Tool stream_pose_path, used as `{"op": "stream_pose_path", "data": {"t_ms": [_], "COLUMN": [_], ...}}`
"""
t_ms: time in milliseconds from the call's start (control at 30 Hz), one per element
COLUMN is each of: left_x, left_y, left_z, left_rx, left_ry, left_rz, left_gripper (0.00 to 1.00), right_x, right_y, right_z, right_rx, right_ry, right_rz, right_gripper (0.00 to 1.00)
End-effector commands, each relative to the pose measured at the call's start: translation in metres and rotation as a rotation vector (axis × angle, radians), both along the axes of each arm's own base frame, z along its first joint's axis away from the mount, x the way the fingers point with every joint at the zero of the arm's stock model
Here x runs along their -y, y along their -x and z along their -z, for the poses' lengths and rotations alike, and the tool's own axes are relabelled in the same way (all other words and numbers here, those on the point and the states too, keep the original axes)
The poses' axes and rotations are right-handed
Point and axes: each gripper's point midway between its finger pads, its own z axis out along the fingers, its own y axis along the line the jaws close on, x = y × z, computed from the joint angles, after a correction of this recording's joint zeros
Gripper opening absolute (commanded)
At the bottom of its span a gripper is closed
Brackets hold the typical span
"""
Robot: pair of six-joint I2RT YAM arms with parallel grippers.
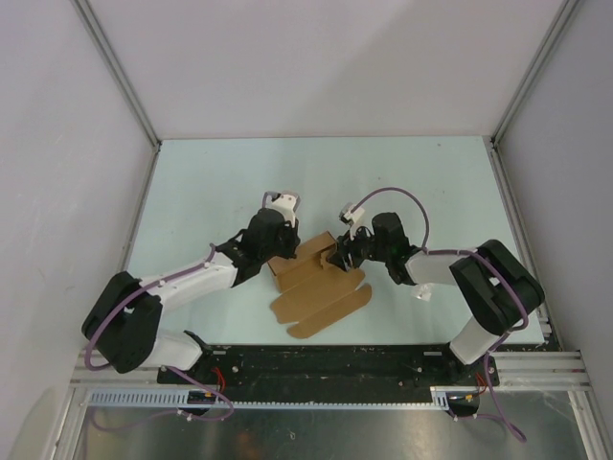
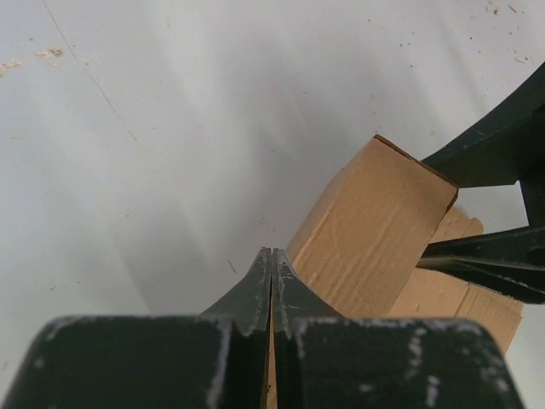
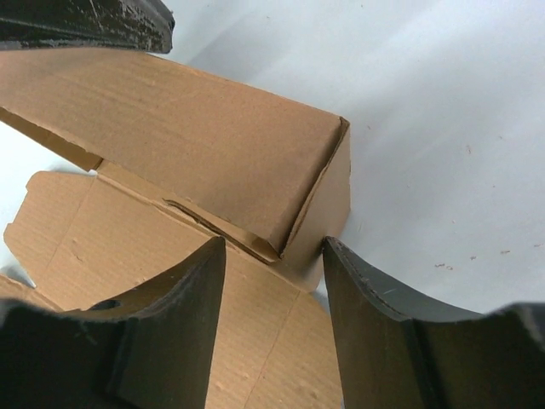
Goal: Fold the paper box
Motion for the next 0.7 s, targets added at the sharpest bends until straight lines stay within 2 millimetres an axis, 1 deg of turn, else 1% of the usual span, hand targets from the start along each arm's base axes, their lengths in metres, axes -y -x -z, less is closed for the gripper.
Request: {"op": "stream_pose_path", "data": {"t_ms": [0, 233, 367, 400, 467, 533, 567, 667], "left_x": [0.016, 0.018, 0.019, 0.022, 0.021, 0.019, 0.019, 0.017], "left_y": [-0.008, -0.003, -0.001, 0.002, 0.004, 0.005, 0.006, 0.007], "left_z": [-0.018, -0.018, -0.021, -0.021, -0.02, -0.018, -0.017, -0.014], "left_rx": [0.036, 0.027, 0.028, 0.019, 0.014, 0.01, 0.009, 0.003], "left_ry": [0.06, 0.079, 0.091, 0.102, 0.106, 0.104, 0.104, 0.099], "left_rz": [0.044, 0.064, 0.066, 0.086, 0.084, 0.082, 0.08, 0.078], "left_gripper": [0.0, 0.0, 0.0, 0.0, 0.0, 0.0, 0.0, 0.0], "right_x": [-0.009, -0.011, -0.014, -0.014, -0.016, -0.02, -0.02, -0.025], "right_y": [-0.007, -0.01, -0.011, -0.014, -0.014, -0.017, -0.017, -0.02], "right_z": [-0.01, -0.007, -0.007, -0.009, -0.009, -0.014, -0.011, -0.013], "right_rx": [0.047, 0.054, 0.068, 0.08, 0.074, 0.084, 0.076, 0.086], "right_ry": [-0.052, -0.051, -0.045, -0.047, -0.056, -0.079, -0.083, -0.109], "right_rz": [-0.003, 0.01, 0.024, 0.034, 0.046, 0.053, 0.059, 0.063], "right_gripper": [0.51, 0.44, 0.38, 0.37, 0.34, 0.32, 0.3, 0.26]}}
